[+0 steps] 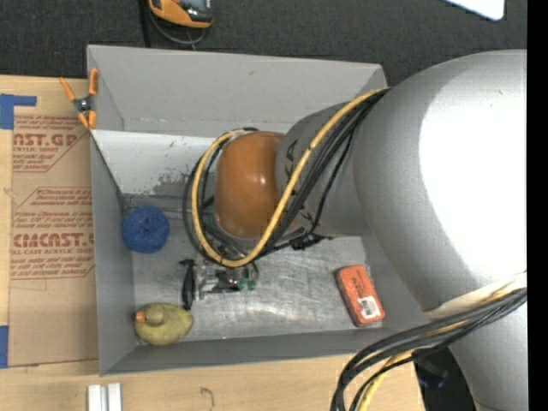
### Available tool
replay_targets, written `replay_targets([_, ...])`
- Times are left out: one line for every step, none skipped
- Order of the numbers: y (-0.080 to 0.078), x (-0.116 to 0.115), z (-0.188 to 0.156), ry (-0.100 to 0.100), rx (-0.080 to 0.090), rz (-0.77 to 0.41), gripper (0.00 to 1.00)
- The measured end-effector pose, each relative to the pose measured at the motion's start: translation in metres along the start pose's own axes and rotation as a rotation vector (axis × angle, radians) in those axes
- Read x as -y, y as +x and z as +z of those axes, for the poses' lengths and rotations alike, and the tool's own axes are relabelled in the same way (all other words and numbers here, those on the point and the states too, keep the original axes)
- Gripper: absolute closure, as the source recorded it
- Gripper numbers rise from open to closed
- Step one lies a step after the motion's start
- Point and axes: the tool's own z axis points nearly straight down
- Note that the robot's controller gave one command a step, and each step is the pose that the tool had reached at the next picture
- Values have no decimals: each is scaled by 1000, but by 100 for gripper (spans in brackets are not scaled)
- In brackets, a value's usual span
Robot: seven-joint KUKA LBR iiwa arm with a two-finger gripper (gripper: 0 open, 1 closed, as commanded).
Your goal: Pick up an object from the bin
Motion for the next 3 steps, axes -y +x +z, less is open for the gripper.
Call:
replay_targets([-28,0,-37,3,-1,-210,100])
replay_targets([-28,0,-37,3,-1,-210,100])
replay_targets([-15,8,-62,3,-1,-240,100])
